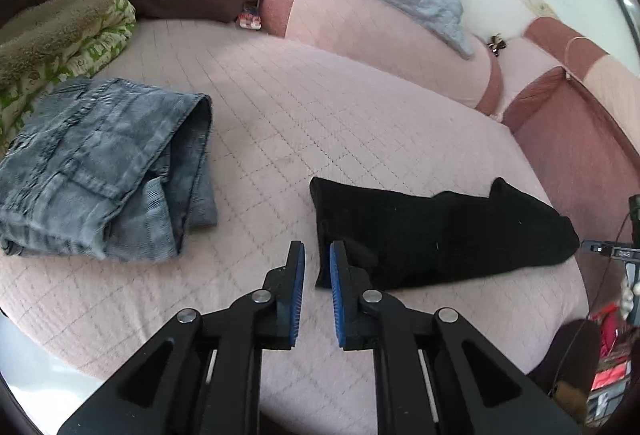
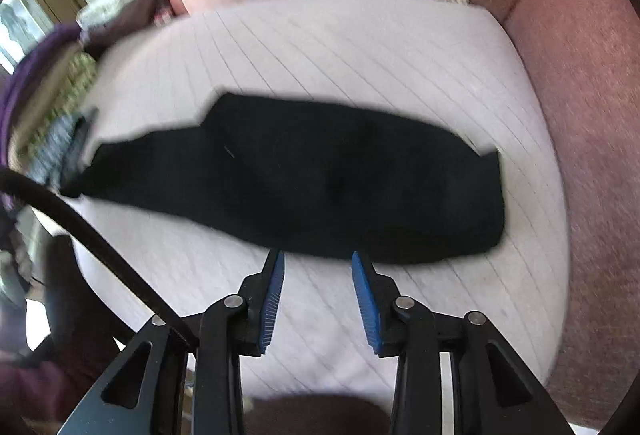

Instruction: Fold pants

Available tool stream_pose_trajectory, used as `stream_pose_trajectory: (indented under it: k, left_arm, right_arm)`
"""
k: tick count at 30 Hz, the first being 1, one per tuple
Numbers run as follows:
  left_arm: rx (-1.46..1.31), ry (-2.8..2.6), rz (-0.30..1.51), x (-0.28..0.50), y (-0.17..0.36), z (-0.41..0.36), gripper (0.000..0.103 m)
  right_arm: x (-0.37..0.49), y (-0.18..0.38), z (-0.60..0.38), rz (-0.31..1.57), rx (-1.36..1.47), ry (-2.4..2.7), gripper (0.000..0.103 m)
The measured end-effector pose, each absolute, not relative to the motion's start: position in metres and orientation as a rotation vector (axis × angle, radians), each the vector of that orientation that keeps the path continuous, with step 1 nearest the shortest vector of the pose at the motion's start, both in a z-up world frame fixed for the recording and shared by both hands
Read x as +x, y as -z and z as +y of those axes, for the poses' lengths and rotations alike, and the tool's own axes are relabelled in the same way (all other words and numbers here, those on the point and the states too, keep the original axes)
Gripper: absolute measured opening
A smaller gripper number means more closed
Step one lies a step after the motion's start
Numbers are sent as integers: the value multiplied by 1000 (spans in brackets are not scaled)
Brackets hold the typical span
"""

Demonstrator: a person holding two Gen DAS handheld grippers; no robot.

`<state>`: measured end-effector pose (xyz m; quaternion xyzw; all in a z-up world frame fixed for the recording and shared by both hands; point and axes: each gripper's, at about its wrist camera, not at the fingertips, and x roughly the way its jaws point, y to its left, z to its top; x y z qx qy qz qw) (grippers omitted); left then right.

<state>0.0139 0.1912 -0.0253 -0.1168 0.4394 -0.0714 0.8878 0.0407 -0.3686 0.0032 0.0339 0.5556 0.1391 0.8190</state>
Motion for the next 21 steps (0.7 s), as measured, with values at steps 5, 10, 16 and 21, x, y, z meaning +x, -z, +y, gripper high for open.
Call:
stream_pose_trajectory:
  k: [5,10,16,21]
  left_arm:
    - [-253,185,1022,52,58,162,19]
    - [-74,176,1050,73,73,128,1]
    - [0,199,986,78,45,118,0]
    - [-75,115,951,109,29,144,0]
  right_arm:
    - [71,-1,-300,1134,120,-413,43]
    - [81,13,-242,1138,72,-503,43]
    - [77,22,-245,1135,88,-491,43]
    - [85,22,-270,1129,144,-439,44]
